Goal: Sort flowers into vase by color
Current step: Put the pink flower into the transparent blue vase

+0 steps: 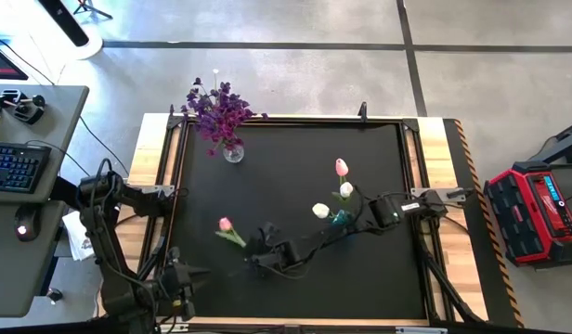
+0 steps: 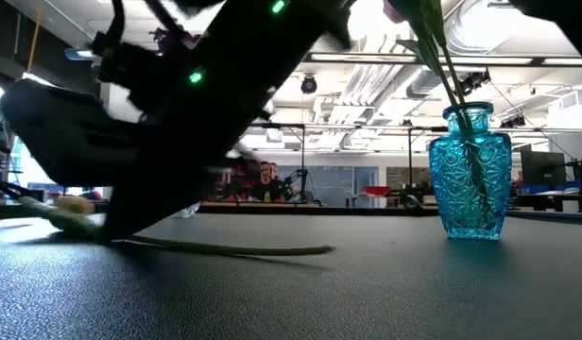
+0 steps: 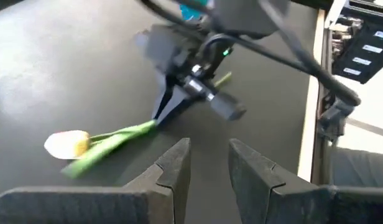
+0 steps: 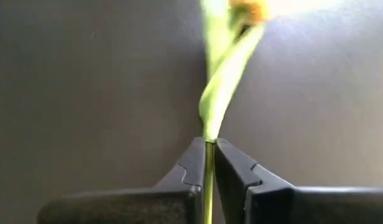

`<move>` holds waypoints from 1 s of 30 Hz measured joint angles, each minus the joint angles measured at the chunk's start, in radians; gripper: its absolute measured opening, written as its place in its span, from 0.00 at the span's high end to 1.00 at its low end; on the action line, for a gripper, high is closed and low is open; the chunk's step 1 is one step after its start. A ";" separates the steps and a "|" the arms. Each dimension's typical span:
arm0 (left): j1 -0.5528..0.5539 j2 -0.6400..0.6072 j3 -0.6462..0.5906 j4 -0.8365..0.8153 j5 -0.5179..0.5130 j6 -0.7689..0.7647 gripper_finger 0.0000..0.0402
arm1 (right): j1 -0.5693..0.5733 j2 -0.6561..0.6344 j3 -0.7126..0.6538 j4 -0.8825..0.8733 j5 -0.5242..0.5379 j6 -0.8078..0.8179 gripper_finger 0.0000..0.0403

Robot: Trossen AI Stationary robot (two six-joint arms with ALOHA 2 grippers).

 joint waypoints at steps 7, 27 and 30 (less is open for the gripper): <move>-0.040 0.000 0.000 0.001 -0.059 -0.031 0.77 | 0.108 -0.099 0.000 -0.168 0.140 0.080 0.99; 0.011 0.000 0.000 0.017 -0.114 0.043 0.77 | 0.274 -0.155 -0.002 -0.339 0.146 0.323 0.97; 0.029 0.000 -0.001 0.017 -0.114 0.057 0.77 | 0.209 -0.131 0.000 -0.214 0.035 0.235 0.86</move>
